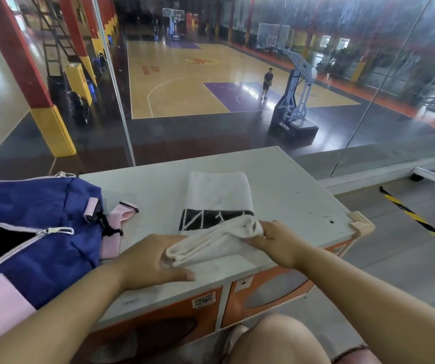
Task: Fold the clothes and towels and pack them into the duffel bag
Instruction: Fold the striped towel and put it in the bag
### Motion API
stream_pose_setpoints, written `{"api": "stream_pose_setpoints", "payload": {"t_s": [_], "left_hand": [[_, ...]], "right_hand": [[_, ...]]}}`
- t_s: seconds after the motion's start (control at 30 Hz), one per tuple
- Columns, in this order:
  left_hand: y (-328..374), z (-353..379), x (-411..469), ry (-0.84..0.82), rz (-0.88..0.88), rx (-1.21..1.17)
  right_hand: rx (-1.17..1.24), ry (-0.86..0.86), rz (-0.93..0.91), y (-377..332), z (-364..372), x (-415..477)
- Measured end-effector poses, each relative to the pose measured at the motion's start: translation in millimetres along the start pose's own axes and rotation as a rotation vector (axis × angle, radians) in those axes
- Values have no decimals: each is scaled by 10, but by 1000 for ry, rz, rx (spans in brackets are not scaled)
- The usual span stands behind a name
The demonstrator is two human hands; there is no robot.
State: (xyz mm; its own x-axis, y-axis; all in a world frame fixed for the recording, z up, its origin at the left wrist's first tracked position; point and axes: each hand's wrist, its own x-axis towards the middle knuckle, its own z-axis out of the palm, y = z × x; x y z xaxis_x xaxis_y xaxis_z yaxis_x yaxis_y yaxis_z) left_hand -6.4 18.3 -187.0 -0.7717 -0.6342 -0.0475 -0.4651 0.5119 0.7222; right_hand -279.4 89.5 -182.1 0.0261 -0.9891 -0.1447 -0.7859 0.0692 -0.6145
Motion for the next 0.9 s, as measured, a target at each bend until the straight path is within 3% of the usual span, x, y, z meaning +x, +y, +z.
{"api": "stream_pose_setpoints", "payload": {"t_s": [0.1,0.17,0.4,0.5,0.67,0.9], "left_hand": [[30,-92,18,46,-21,-289],[65,-95,89,69,-54,-362],[135,-36,560,288,-243,-467],[109,-13,744,371,-305,-480],[-4,28,970,368,-400,-401],[-61,134,1094,462,-538,-109]], "right_hand": [[419,67,64,-46,-90,28],[580,95,81,-61,-137,76],[619,180,326,-93,-248,355],[681,159,350,-93,-307,475],[534,223,418,32,-238,675],[93,323,463,123,-100,788]]}}
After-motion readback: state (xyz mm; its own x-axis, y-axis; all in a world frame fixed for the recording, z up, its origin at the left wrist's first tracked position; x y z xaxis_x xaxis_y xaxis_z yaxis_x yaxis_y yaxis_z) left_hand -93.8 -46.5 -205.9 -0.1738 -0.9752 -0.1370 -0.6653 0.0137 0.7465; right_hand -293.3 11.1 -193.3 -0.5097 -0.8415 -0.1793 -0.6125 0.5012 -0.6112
